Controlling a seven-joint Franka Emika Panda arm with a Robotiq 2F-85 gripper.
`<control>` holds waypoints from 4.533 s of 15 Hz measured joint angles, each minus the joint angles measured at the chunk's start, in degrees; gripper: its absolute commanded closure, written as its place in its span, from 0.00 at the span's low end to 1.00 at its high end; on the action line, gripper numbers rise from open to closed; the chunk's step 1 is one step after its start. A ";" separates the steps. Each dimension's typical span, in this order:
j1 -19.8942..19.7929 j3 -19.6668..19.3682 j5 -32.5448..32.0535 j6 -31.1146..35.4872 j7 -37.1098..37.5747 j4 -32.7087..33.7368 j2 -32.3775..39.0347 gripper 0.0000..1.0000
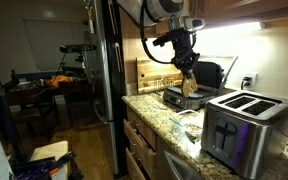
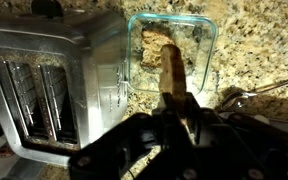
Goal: Place one slice of bread inside the right slot of the toaster
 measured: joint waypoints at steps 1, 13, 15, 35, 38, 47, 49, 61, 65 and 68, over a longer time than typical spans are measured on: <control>-0.30 -0.10 -0.20 0.00 0.42 -0.16 -0.27 0.92; -3.50 -1.47 -1.56 0.00 3.33 -0.18 -2.98 0.92; -3.97 -1.69 -1.83 0.00 3.59 -0.17 -3.35 0.92; -8.63 -5.34 -1.81 -0.05 4.59 1.11 -4.71 0.92; -9.20 -5.90 -0.58 -0.13 2.10 1.36 -4.71 0.92; -11.12 -6.82 5.70 -2.62 -10.66 2.31 -4.71 0.92; -11.26 -6.93 5.70 -3.32 -11.59 2.60 -4.70 0.92; -11.28 -6.28 5.70 -6.74 -13.76 7.41 -2.74 0.92; -11.25 -6.11 5.70 -7.58 -13.76 10.24 0.07 0.92; -11.28 -6.12 5.71 -8.68 -13.76 12.62 2.49 0.92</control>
